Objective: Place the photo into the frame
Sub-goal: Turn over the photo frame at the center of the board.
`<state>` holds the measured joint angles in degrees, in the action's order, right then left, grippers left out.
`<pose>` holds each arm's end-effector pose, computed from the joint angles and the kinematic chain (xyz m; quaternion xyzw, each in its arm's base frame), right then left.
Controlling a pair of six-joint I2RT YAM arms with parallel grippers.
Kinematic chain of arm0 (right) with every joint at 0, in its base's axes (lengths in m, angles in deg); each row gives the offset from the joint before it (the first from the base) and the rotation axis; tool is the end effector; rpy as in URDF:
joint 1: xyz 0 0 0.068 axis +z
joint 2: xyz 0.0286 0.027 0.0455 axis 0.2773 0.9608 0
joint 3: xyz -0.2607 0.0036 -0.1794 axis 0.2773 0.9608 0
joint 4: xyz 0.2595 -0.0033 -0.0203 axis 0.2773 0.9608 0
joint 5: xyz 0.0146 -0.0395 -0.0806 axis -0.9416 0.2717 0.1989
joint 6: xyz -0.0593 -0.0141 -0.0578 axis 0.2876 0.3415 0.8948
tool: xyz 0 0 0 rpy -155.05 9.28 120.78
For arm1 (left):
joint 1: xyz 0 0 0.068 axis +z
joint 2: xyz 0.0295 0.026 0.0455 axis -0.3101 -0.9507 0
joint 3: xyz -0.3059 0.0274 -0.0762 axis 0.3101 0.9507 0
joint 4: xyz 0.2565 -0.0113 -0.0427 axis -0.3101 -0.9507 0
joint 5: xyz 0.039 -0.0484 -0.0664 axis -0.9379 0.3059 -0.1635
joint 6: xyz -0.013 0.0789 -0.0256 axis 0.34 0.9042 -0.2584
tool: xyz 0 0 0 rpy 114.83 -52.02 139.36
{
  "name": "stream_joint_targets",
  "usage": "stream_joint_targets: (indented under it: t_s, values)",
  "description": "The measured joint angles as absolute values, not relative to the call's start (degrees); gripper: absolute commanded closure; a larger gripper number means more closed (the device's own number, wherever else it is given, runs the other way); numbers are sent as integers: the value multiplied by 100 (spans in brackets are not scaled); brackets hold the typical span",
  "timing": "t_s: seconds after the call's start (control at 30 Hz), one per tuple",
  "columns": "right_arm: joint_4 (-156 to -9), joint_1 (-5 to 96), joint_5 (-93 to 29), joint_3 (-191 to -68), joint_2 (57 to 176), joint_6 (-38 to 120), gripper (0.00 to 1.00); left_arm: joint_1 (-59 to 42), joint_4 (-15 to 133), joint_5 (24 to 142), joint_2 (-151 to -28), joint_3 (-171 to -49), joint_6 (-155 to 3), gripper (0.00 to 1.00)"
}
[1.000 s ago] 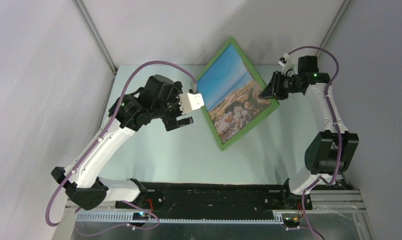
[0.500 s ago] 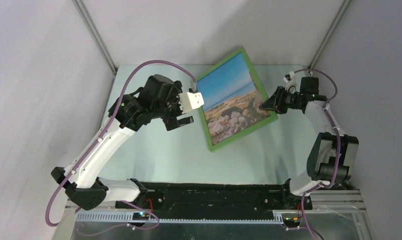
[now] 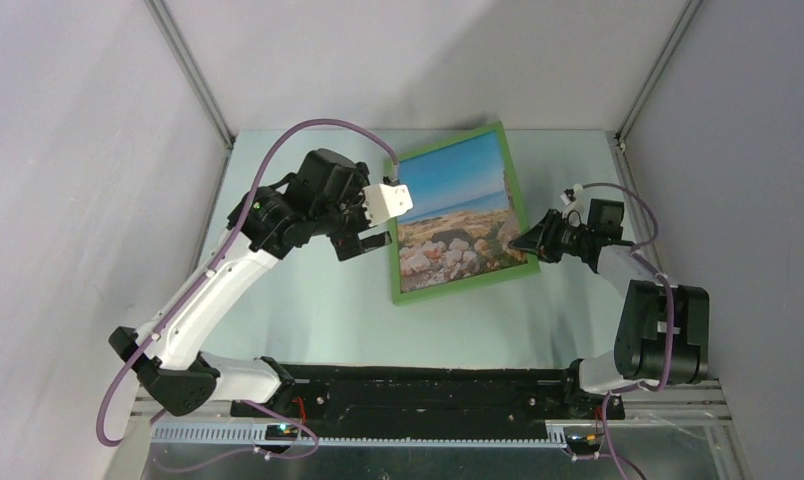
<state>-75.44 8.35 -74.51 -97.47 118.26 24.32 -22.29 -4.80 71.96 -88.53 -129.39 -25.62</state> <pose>0.2955 0.0170 0.2240 0.0742 0.8525 0.4376 0.2761 0.1976 -0.1632 0.4369 0.5800 0.7168 0.0177 0.3866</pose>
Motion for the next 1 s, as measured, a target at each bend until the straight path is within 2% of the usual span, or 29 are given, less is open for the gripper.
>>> stream_joint_targets:
  t_s: [0.13, 0.3, 0.4, 0.67, 1.0]
  values:
    - [-8018, 927, -7444, -9474, 11844, 2216, 72, -2229, -478, 7177, -8933, -12939, -2568, 0]
    - [-8545, 1019, -7444, -9248, 12093, 2074, 63, -2229, -478, 7083, -9045, -12939, -2607, 0]
    - [-8785, 1054, -7435, -9122, 12430, 2102, 52, -2229, -478, 7039, -9084, -12939, -2610, 0]
    - [-9222, 1049, -7654, -8997, 13332, 2165, 40, -2229, -476, 6895, -9204, -12939, -2645, 0]
    - [-9319, 964, -7971, -8999, 13326, 2205, 18, -2229, -472, 6886, -9347, -12939, -2656, 0]
